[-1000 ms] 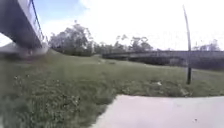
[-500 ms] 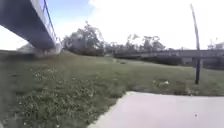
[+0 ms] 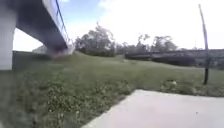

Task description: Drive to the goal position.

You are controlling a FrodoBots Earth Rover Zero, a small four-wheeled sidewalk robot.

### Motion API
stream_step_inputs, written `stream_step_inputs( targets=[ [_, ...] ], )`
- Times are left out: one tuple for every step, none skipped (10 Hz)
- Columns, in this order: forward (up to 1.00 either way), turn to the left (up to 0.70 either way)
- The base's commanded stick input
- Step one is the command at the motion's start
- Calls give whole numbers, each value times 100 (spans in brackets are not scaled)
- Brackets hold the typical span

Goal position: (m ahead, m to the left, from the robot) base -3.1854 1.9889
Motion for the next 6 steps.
stream_step_inputs(
  targets=[
    [-70, -35],
    [-70, -35],
    [-70, -35],
    [-70, -35],
    [-70, -35],
    [-70, -35]
  ],
)
